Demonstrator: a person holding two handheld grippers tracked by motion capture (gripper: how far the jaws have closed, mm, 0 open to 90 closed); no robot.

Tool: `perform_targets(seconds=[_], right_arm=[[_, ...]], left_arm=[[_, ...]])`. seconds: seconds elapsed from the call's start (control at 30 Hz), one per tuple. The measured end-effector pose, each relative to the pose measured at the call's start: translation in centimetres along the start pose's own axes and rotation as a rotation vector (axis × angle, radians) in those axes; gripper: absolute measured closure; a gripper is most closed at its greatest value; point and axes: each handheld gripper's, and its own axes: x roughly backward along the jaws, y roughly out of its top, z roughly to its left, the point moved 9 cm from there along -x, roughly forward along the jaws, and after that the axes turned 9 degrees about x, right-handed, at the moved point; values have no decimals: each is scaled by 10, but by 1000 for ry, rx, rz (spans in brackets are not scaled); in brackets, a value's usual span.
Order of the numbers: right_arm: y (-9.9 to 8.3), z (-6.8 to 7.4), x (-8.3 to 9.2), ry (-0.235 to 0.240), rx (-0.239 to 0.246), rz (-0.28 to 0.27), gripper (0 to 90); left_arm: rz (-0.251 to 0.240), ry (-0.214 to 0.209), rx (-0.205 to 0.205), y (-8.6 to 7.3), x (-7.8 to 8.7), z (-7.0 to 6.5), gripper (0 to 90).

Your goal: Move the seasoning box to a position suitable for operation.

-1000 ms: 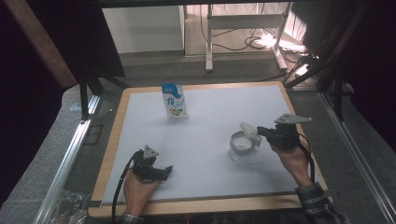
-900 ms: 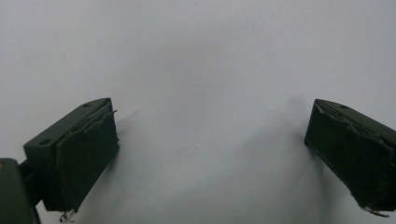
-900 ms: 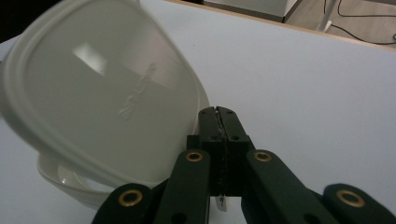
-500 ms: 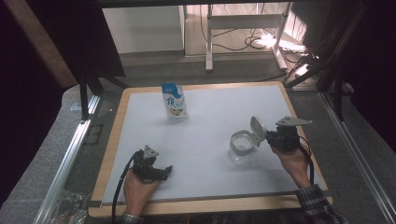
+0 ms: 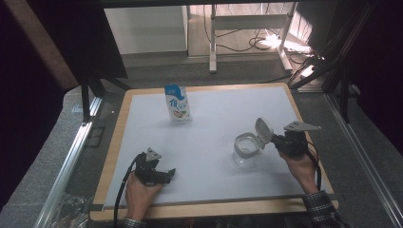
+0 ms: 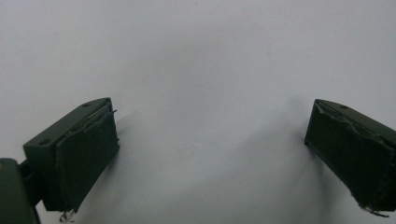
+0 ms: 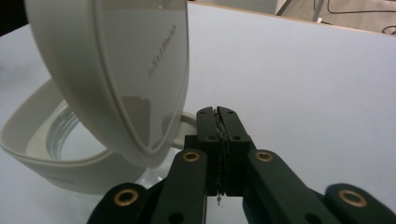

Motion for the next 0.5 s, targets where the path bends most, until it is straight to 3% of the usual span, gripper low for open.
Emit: perform_targets(seconds=[0.5], right_arm=[[-30,3,11,-51,-19,28,685]], left_arm=[[-4,-2,7,0,0,0,20]])
